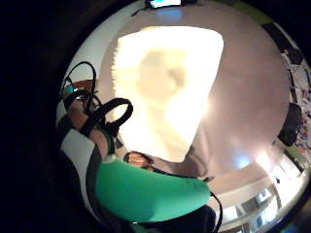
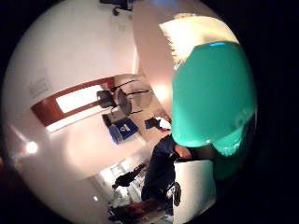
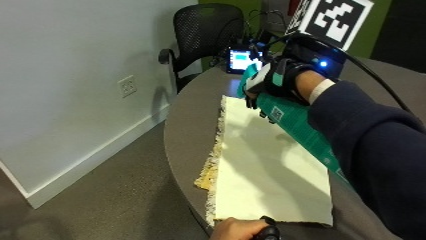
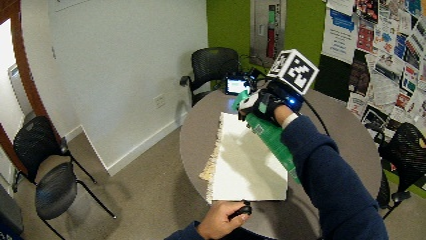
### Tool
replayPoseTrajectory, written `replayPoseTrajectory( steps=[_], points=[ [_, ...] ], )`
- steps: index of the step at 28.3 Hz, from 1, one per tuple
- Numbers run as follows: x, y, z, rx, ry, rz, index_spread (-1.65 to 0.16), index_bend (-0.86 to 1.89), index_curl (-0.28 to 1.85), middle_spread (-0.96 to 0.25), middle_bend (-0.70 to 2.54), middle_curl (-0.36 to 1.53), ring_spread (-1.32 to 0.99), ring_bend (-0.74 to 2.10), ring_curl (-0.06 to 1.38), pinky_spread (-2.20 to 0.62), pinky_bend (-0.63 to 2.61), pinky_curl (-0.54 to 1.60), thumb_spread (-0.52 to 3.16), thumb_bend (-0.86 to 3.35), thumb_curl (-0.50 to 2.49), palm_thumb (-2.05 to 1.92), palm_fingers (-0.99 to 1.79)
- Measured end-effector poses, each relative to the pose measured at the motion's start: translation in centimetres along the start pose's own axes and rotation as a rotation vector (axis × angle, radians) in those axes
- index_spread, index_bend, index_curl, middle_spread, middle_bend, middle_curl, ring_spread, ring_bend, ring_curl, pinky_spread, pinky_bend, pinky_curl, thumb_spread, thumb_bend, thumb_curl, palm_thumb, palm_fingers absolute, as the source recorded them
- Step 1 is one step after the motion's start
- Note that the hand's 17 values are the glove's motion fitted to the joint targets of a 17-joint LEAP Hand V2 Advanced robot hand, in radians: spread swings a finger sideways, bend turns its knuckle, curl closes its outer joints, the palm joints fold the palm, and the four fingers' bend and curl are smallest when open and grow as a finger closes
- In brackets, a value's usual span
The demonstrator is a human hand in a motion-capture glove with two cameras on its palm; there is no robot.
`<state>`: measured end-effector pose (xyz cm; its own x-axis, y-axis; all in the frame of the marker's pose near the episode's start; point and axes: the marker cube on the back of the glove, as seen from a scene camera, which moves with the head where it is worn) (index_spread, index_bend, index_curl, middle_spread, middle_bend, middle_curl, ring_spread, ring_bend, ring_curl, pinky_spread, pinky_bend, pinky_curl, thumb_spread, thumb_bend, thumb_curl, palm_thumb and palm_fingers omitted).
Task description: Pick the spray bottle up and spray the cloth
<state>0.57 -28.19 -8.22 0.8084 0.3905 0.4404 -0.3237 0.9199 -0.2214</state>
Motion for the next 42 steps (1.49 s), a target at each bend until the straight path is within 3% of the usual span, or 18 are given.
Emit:
replayPoseTrajectory(
  steps=[6,10,15,29,37,42],
  points=[
    [-1.3,-0.8,1.9,-0.104,0.167,0.139,-0.27,0.22,0.57,-0.16,0.45,0.51,-0.21,0.59,0.46,-0.23,0.47,0.39,0.37,-0.03,0.70,1.02,1.32],
    [-1.1,-1.2,2.4,-0.081,0.214,0.222,-0.28,0.22,0.58,-0.17,0.45,0.51,-0.21,0.59,0.46,-0.23,0.47,0.39,0.37,-0.03,0.71,1.02,1.32],
    [-0.9,-0.6,3.0,-0.218,0.218,0.155,-0.28,0.21,0.59,-0.17,0.45,0.51,-0.21,0.60,0.46,-0.23,0.47,0.39,0.37,-0.03,0.71,1.02,1.32],
    [0.0,-0.5,2.8,-0.264,0.192,0.159,-0.28,0.20,0.61,-0.17,0.45,0.51,-0.21,0.60,0.46,-0.23,0.48,0.39,0.37,-0.03,0.73,1.02,1.32],
    [-1.5,0.5,0.9,-0.178,-0.026,0.005,-0.28,0.20,0.62,-0.17,0.44,0.51,-0.21,0.60,0.46,-0.23,0.48,0.39,0.37,-0.03,0.73,1.01,1.32],
    [-3.2,3.0,-0.6,-0.099,-0.263,-0.202,-0.29,0.20,0.62,-0.17,0.43,0.51,-0.21,0.58,0.45,-0.21,0.48,0.39,0.37,-0.03,0.74,1.02,1.30]
  ],
)
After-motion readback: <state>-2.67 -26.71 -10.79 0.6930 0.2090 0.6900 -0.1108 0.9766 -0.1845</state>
